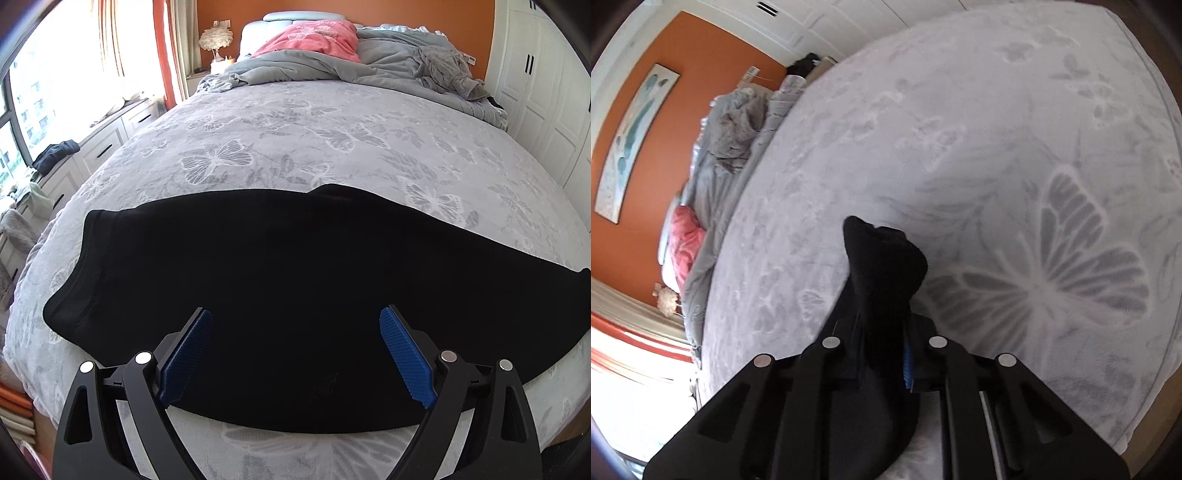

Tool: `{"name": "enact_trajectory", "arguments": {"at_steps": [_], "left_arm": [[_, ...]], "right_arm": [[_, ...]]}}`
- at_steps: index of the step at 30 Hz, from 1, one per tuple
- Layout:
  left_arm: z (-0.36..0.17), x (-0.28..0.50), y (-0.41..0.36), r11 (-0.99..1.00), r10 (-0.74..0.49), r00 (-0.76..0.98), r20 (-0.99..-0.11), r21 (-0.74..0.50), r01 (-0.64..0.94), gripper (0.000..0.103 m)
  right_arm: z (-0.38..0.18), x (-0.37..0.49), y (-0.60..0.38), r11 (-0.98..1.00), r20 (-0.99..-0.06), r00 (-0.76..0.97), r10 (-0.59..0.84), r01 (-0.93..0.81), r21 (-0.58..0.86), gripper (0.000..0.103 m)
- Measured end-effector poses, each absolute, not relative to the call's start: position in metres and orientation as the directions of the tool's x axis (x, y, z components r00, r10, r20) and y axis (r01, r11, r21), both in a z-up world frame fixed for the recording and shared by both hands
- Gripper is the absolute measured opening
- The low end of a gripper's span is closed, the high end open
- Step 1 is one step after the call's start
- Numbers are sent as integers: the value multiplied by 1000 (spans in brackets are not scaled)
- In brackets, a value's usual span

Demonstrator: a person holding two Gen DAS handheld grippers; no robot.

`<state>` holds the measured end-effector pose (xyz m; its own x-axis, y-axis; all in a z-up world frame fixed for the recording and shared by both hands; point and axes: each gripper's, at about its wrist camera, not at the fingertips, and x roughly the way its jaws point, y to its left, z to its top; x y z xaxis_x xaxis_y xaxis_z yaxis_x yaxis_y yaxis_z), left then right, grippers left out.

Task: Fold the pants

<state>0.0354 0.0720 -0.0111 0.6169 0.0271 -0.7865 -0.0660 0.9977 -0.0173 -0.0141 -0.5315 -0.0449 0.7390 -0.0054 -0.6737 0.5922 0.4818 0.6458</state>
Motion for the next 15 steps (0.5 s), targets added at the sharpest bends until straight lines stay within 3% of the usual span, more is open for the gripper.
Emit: {"name": "enact_trajectory", "arguments": {"at_steps": [4,8,12,15], "left_arm": [[-3,30,85,997,19,630,-777,-31,-68,90],[9,21,106,993,43,657,-753,-39,-109,90],[18,14,132,986,46,663,-747,-72,-149,90],[22,8,153,978,40,662,-748,-105,-178,90]], "right_arm": [[26,-10,-469,668,-510,860,-8,384,638,13],[86,8,-370,817,-407,903,134,132,561,13],[107,27,-253,918,-435,860,265,-87,388,13],[79,36,-177,938,-519,792,323,-195,286,13]]}}
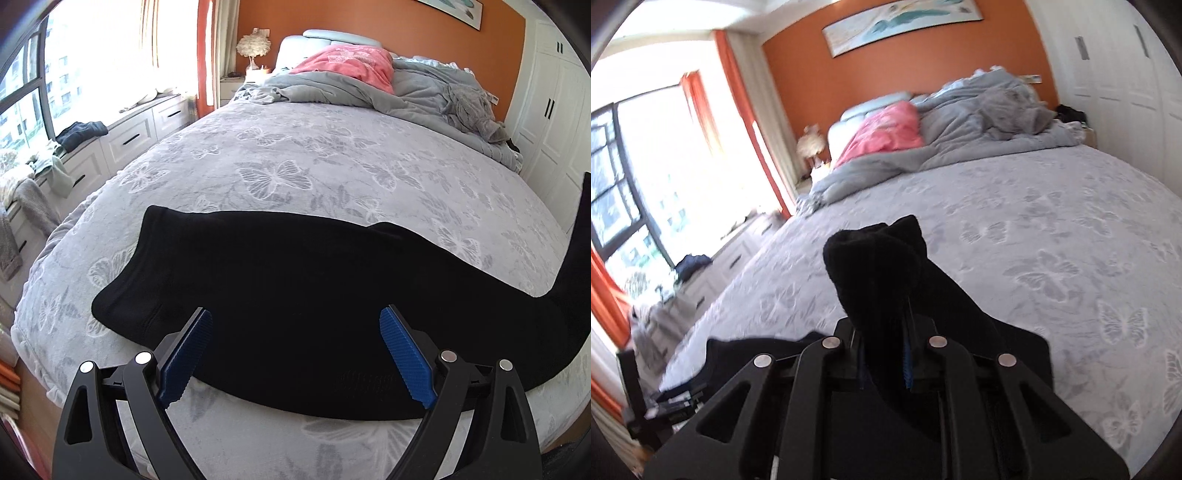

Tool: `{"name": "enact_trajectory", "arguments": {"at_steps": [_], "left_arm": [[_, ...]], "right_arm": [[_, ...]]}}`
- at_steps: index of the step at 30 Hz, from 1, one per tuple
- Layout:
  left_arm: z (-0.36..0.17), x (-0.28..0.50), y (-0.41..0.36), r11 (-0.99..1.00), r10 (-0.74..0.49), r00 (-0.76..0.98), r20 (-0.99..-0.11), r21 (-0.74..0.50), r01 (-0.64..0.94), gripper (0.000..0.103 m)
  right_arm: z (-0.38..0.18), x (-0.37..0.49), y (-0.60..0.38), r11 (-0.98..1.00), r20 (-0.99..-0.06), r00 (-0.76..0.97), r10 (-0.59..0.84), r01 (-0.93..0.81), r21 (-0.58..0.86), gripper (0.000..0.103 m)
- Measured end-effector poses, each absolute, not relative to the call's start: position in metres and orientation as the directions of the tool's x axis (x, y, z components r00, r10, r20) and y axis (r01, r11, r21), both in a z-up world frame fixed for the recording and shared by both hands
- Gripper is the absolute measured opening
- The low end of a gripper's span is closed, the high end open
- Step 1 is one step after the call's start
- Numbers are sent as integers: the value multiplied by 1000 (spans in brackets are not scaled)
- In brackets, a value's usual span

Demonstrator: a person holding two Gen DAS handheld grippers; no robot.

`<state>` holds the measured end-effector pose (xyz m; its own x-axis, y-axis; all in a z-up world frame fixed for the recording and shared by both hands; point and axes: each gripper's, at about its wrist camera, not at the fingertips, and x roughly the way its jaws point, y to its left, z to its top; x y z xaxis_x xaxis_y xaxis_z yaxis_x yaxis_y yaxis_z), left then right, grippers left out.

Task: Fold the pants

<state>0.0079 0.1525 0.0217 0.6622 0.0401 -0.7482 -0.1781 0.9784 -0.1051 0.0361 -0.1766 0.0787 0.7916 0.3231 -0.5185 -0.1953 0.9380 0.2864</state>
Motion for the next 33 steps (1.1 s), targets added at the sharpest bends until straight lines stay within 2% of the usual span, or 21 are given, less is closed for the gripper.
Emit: {"name": "enact_trajectory", "arguments": {"at_steps": [4,7,9,12,16,18,20,23,25,28,31,33], "left_arm": [[25,-1,176,969,41,662,-749,-131,-209,90],[24,-7,190,964,46,656,-753,-139,-228,90],[24,-11,199,960,55,651,-757,-139,-243,90],[23,-15,212,952,44,648,-761,-166,-259,90],[22,-16,222,943,39,639,-769,-184,-279,90],[21,-15,224,940,28,631,-775,-195,-281,90],[21,-15,223,937,14,629,-777,-209,-279,90],[21,-12,218,939,-6,628,-778,-221,-265,90],[22,-10,212,942,-17,623,-782,-221,-251,90],[23,-6,202,947,-40,618,-786,-227,-228,90],[24,-4,194,947,-55,623,-781,-238,-216,90],[25,-2,191,946,-61,627,-777,-245,-212,90]], "right_arm": [[13,45,-116,941,-647,683,338,-245,233,13],[-29,41,-96,947,-702,637,319,-247,206,13],[-38,41,-94,949,-711,629,315,-226,220,13],[-16,40,-119,945,-668,672,319,-169,281,13],[37,37,-218,864,-552,789,269,56,501,13],[42,23,-298,753,-542,821,182,238,614,13],[29,0,-377,612,-587,807,64,433,662,13],[1,-39,-458,470,-694,711,-114,654,593,13],[-12,-55,-485,412,-731,662,-166,720,558,13],[5,-55,-481,437,-685,714,-148,668,602,13],[65,-16,-403,696,-617,779,-114,505,510,13],[96,8,-326,845,-572,820,-4,309,437,13]]}}
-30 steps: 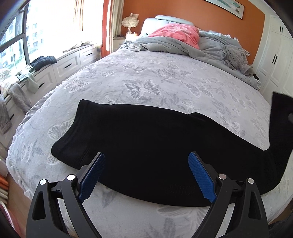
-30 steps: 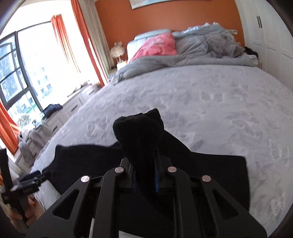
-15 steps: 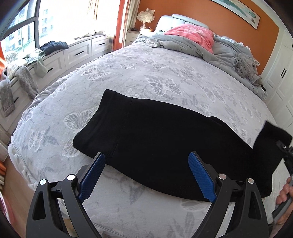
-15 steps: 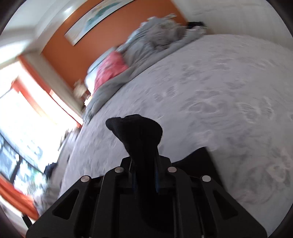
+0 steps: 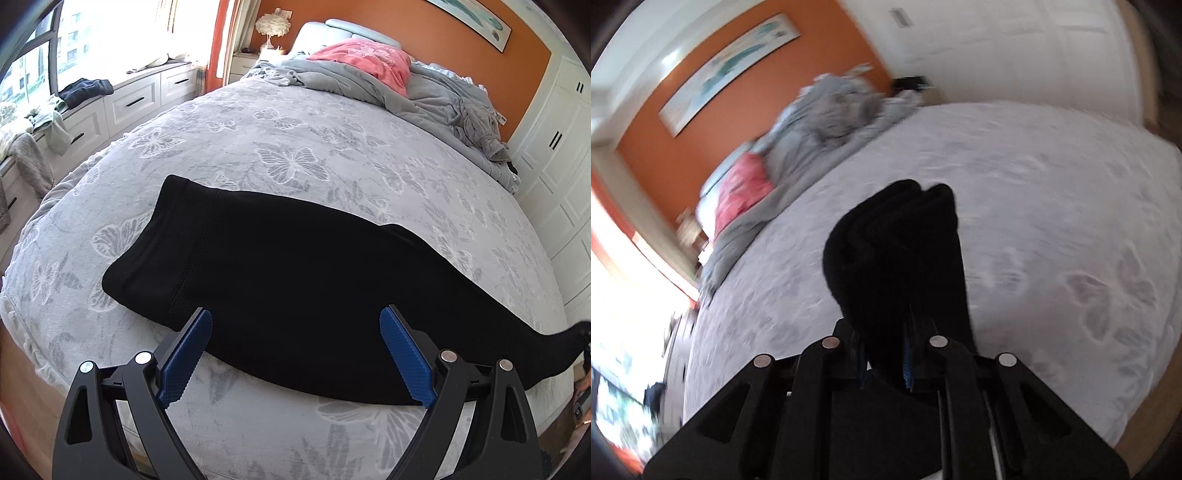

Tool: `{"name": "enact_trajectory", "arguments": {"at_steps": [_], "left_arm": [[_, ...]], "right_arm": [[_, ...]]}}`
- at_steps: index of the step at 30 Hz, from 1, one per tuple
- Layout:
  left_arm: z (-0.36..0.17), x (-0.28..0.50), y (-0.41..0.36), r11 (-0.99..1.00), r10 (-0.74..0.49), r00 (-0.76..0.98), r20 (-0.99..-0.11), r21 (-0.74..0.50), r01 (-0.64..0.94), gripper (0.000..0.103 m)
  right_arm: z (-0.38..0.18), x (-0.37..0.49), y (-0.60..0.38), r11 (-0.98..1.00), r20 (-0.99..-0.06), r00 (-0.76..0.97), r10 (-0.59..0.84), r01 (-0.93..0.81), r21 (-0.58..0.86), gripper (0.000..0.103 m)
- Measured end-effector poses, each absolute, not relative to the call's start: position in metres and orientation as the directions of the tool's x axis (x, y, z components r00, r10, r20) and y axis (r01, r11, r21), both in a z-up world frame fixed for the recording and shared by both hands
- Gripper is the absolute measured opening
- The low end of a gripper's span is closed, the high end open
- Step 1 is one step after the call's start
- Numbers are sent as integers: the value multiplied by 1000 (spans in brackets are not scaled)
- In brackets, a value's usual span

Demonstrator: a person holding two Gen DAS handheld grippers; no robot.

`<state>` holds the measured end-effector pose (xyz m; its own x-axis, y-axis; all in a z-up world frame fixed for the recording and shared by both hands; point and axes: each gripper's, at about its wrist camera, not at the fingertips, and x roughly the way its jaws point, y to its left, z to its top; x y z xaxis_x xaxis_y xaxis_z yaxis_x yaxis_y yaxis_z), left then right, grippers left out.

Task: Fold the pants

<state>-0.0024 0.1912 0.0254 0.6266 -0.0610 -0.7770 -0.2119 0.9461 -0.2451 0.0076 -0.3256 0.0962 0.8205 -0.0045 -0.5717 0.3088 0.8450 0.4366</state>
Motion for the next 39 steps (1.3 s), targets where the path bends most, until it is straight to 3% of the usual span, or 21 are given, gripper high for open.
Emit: {"name": "enact_trajectory", "arguments": {"at_steps": [2,3,5,7,10,12,13,14,18,21,25,26,27,28,29,30,35,37,39], "left_arm": [[26,-1,189,945,-66,628,-776,-250,-210,90],[27,-1,188,945,-66,631,-773,-252,-210,90],[28,-1,189,943,-59,636,-769,-252,-217,90],[28,-1,192,941,-61,635,-770,-258,-221,90],[25,-2,202,935,-53,630,-775,-260,-241,90],[22,-5,213,927,-46,624,-780,-266,-264,90],[21,-7,219,922,-46,622,-781,-272,-274,90],[20,-8,225,918,-45,620,-783,-278,-284,90],[17,-9,242,892,-50,614,-788,-312,-328,91],[19,-6,243,872,-68,622,-780,-350,-343,91],[25,0,226,880,-78,637,-767,-354,-318,91],[25,1,221,884,-80,638,-766,-350,-309,91],[25,4,215,888,-84,637,-766,-348,-301,91],[24,6,211,892,-88,634,-769,-344,-294,91],[22,9,206,895,-90,629,-772,-340,-289,91],[21,12,203,897,-92,625,-776,-337,-285,91],[18,17,199,894,-96,620,-779,-341,-290,91],[16,16,203,892,-90,618,-781,-340,-299,91],[14,15,208,890,-91,611,-787,-340,-305,91]], "right_arm": [[102,22,-245,924,-578,804,136,107,366,17],[93,28,-203,943,-607,766,210,6,334,26],[56,34,-131,950,-696,652,301,-145,275,77],[16,27,-79,962,-766,590,256,-232,143,70],[19,8,-81,977,-735,651,187,-202,70,70],[41,2,-122,989,-694,705,150,-105,107,78],[48,0,-151,992,-688,718,105,-25,125,88],[51,3,-187,989,-693,717,72,40,144,89],[10,1,-290,931,-794,608,14,282,232,89],[-37,-4,-321,862,-832,548,93,374,342,89],[-82,2,-316,774,-816,492,303,374,512,89],[-83,2,-311,778,-816,504,285,376,504,88],[-81,2,-304,806,-816,518,257,351,477,80],[-79,2,-296,824,-812,521,262,317,470,45],[-77,3,-291,825,-806,525,275,301,477,26],[-70,1,-290,823,-789,545,282,285,491,18],[-7,-13,-319,822,-699,667,257,230,522,16],[-9,-15,-329,840,-720,661,211,254,479,16],[-33,-2,-322,914,-817,568,98,273,299,18]]}}
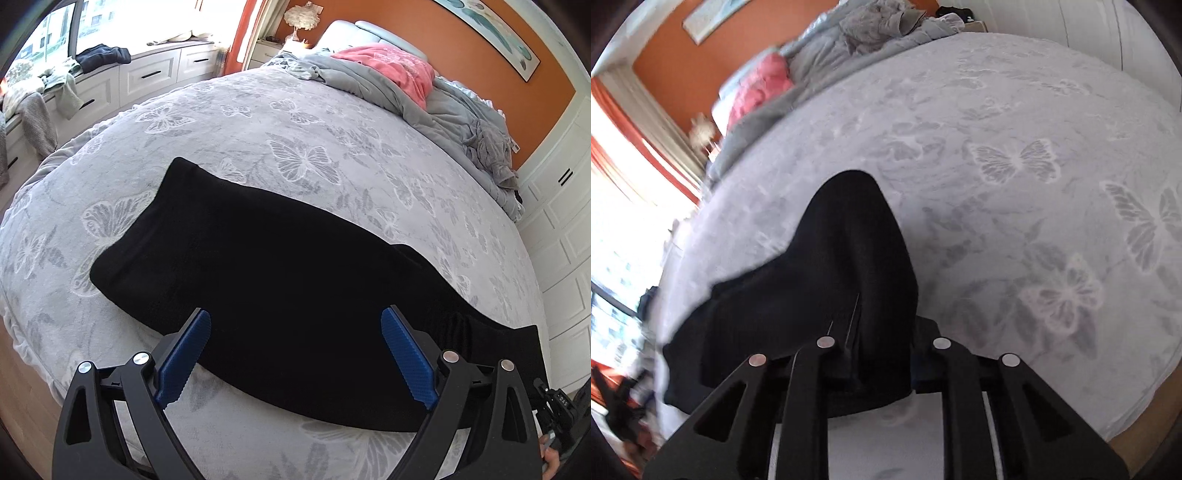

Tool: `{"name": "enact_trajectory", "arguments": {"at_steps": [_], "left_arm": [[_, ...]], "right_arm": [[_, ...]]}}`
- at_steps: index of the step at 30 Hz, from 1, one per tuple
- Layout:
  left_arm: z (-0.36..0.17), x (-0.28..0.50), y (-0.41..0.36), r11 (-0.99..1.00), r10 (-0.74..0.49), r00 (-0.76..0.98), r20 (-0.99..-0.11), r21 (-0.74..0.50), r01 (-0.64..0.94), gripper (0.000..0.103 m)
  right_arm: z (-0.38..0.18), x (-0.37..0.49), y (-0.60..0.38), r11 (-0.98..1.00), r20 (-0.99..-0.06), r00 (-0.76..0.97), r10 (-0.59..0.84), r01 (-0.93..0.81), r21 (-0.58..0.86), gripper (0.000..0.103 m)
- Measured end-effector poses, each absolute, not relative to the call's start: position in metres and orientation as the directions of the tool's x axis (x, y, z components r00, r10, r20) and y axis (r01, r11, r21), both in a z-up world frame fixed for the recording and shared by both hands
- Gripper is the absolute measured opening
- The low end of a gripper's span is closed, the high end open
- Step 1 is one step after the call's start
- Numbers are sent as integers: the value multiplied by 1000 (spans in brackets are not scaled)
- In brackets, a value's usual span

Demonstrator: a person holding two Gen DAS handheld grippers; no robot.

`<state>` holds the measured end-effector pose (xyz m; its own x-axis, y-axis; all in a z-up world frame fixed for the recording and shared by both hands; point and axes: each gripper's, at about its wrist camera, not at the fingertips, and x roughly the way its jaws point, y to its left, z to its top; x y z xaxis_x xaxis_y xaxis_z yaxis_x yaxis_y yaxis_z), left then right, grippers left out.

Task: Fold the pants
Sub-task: 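Open the right tool while the left tool grasps the folded end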

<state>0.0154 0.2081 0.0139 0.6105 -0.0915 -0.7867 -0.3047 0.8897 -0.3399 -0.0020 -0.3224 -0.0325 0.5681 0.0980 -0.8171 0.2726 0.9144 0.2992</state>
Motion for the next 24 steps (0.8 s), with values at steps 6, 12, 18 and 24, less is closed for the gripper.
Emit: {"name": "enact_trajectory", "arguments": {"at_steps": [6,12,18,24], "left_arm": [[-2,8,262,798,-75,584,-808,-400,-451,91],[-42,-24,338,526,-84,532,-843,-490,-695,91],[-61,-7,329,519,-94,519,-849,-487,-703,92],[-60,9,312,558,-29,525,-850,-450,-697,91]], "right_arm": [[5,-24,-315,918,-759,637,-134,367,146,55],[46,-16,-274,986,-712,702,8,115,124,78],[28,7,-220,996,-745,662,83,-25,89,77],[-7,-10,-117,935,-789,600,132,-339,-102,79]]}}
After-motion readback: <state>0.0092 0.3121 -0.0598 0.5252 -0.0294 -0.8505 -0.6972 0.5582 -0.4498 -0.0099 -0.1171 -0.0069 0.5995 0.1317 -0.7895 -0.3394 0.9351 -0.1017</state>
